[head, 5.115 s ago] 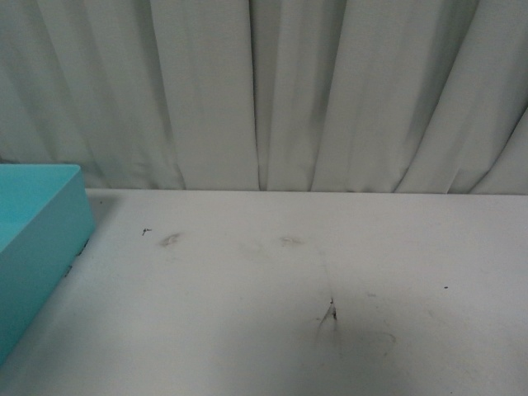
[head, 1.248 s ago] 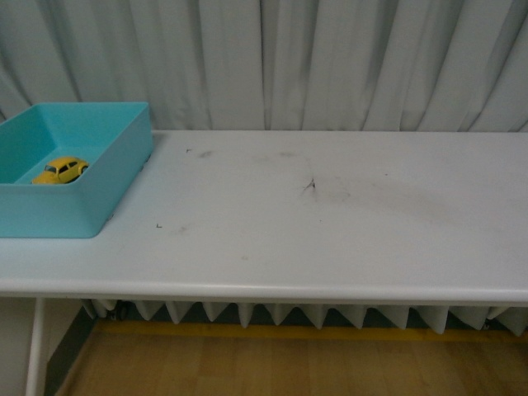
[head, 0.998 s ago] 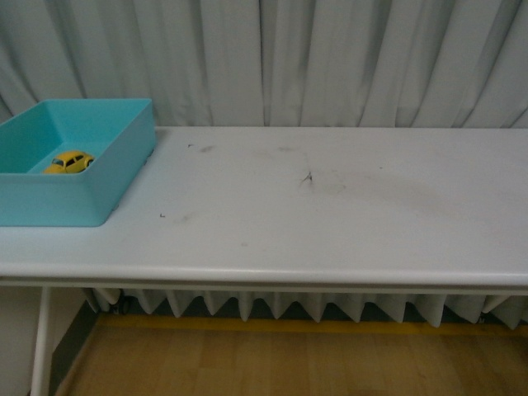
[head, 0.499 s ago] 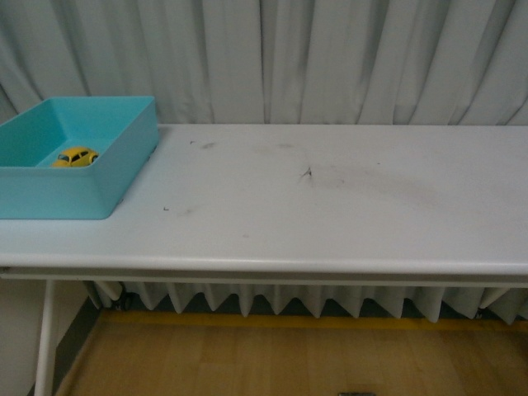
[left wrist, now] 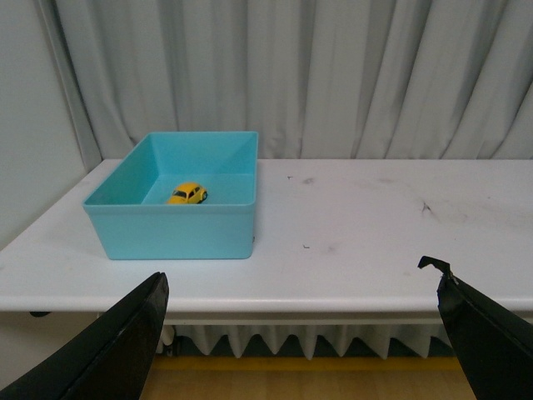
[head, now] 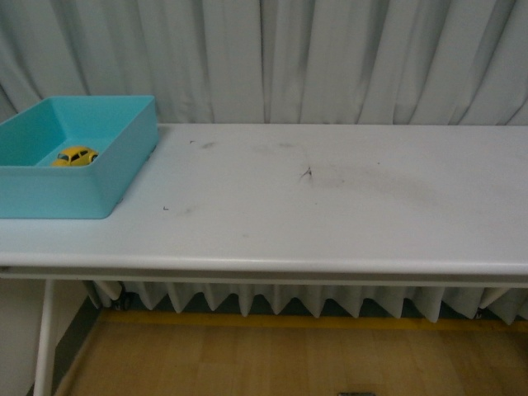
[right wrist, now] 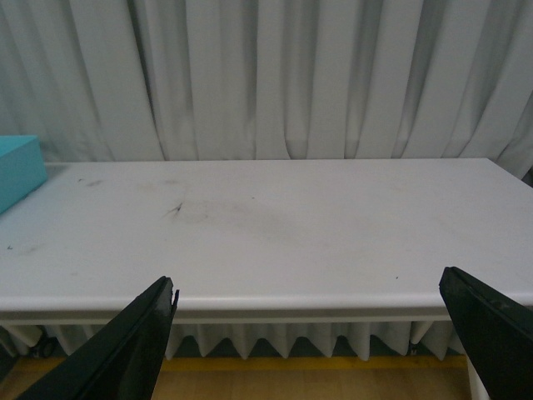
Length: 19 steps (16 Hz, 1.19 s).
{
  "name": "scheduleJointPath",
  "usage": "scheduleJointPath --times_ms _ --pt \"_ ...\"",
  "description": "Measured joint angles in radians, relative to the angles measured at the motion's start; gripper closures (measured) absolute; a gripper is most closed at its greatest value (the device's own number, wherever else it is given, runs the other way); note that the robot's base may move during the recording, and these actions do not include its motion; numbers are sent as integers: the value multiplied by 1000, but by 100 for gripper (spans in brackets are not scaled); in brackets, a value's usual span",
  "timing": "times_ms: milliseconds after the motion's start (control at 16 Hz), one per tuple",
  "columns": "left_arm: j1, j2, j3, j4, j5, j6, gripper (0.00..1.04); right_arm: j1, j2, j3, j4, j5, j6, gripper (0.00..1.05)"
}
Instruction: Wind up and store yellow beetle toy
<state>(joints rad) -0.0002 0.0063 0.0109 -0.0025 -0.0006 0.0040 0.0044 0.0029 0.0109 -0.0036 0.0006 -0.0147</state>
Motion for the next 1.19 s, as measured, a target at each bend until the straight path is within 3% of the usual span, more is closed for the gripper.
scheduleJointPath --times_ms 1185 --pt "0 0 0 -2 0 -2 7 0 0 0 0 0 4 7"
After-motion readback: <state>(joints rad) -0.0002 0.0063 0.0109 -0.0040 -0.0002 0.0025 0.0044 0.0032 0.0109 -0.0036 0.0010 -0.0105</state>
